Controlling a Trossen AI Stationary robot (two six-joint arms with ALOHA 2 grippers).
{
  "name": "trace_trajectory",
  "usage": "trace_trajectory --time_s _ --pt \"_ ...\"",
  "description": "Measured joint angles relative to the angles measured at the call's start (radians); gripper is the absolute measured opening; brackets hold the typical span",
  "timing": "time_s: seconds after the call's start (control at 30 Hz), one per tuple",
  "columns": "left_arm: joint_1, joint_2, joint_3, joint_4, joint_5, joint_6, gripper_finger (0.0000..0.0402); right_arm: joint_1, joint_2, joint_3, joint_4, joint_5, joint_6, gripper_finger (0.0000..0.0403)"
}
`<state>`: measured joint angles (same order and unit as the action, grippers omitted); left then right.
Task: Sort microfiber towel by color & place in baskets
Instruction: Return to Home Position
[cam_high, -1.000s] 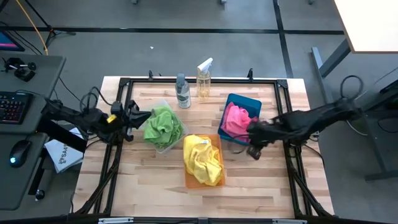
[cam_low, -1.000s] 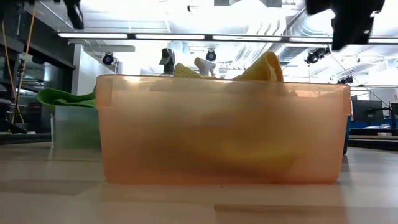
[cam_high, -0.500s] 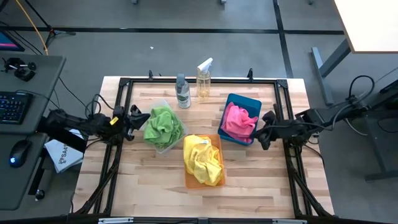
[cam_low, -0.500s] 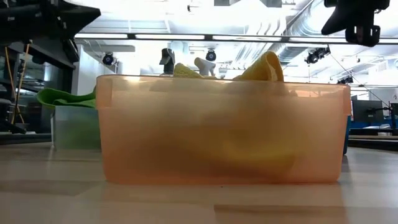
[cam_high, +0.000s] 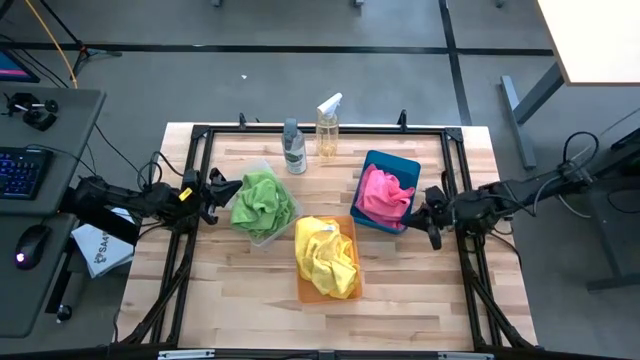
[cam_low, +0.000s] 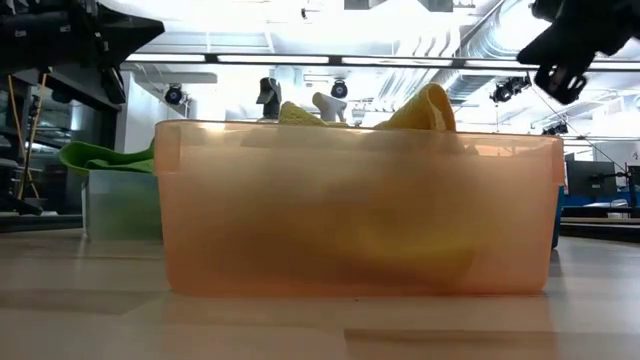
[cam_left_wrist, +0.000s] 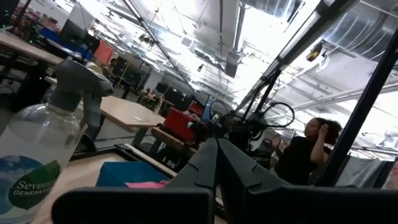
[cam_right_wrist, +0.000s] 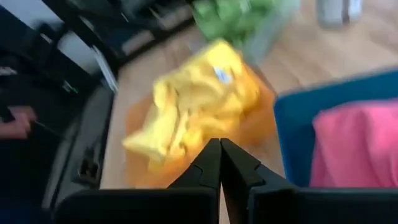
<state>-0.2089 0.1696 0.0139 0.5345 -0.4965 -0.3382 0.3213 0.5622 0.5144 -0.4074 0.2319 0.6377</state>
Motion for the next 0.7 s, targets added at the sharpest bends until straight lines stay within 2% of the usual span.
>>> trace_trajectory --time_s 0.13,0.27,0.4,0.53,0.7 --pt "0.0 0.0 0.0 0.0 0.0 0.0 0.0 -0.079 -0.109 -0.168 0.285 -0.063 -0.093 0.0" --pt "0.0 0.0 0.0 0.0 0.0 0.0 0.0 -0.214 -0.148 -0.289 0.488 -0.208 -0.111 0.0" --pt "0.0 0.0 0.0 0.0 0.0 0.0 0.0 -0.356 -0.15 -0.326 0.526 -0.365 -0.139 0.0" --pt "0.0 0.0 0.0 0.0 0.0 0.0 0.0 -0.445 -0.158 -0.355 0.531 -0.478 -0.199 0.0" --pt "0.0 0.0 0.0 0.0 0.0 0.0 0.0 -0.475 -0.194 -0.434 0.558 -0.488 -0.216 0.0"
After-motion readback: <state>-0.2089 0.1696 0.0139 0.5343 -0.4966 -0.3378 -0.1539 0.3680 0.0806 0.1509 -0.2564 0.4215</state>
